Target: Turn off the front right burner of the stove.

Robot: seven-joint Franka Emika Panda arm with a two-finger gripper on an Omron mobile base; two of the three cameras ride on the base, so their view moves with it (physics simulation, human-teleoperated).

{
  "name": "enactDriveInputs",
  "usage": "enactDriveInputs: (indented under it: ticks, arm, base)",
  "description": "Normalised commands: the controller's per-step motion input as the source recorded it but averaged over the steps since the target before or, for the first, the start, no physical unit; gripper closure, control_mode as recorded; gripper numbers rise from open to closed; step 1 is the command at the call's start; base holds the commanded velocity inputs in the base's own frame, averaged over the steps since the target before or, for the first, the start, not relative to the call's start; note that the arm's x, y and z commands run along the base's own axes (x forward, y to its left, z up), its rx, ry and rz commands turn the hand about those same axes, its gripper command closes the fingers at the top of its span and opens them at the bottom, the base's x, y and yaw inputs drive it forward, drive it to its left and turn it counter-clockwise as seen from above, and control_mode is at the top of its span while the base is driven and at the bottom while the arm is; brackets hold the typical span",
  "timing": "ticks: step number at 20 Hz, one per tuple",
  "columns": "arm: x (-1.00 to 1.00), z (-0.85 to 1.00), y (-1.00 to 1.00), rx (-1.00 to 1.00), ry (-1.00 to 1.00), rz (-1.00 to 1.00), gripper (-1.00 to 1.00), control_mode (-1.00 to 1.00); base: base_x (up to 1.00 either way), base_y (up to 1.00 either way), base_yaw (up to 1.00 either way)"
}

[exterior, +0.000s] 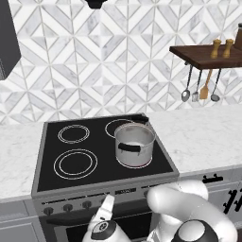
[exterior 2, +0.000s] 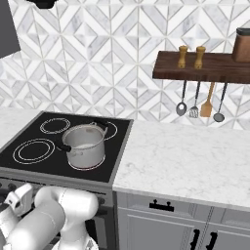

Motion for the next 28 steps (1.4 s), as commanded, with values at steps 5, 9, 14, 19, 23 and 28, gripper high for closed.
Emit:
enactDriveInputs:
  ticks: [5, 9, 14, 19, 23, 28]
  arm:
    - [0.07, -0.12, 0.0, 0.0, -0.04, 0.0, -1.0, -1.0]
    - [0.0, -0.18, 0.0, 0.0, -0.04, 0.0, -1.0, -1.0]
    - [0.09, -0.09, 0.0, 0.0, -0.03, 0.0, -1.0, -1.0]
    - [0.26, -0.03, 0.0, 0.0, 0.0, 0.0, -1.0, -1.0]
    - [0.12, -0.16, 0.0, 0.0, 0.0, 0.0, -1.0, -1.0]
    - [0.0, -0.27, 0.0, 0.0, -0.03, 0.0, -1.0, -1.0]
  base:
    - [0.0, 0.0, 0.0]
    - [0.0, 0.0, 0.0]
    - [0.0, 0.0, 0.0]
    - [0.0, 0.0, 0.0]
    - [0.0, 0.0, 0.0]
    - [0.0, 0.0, 0.0]
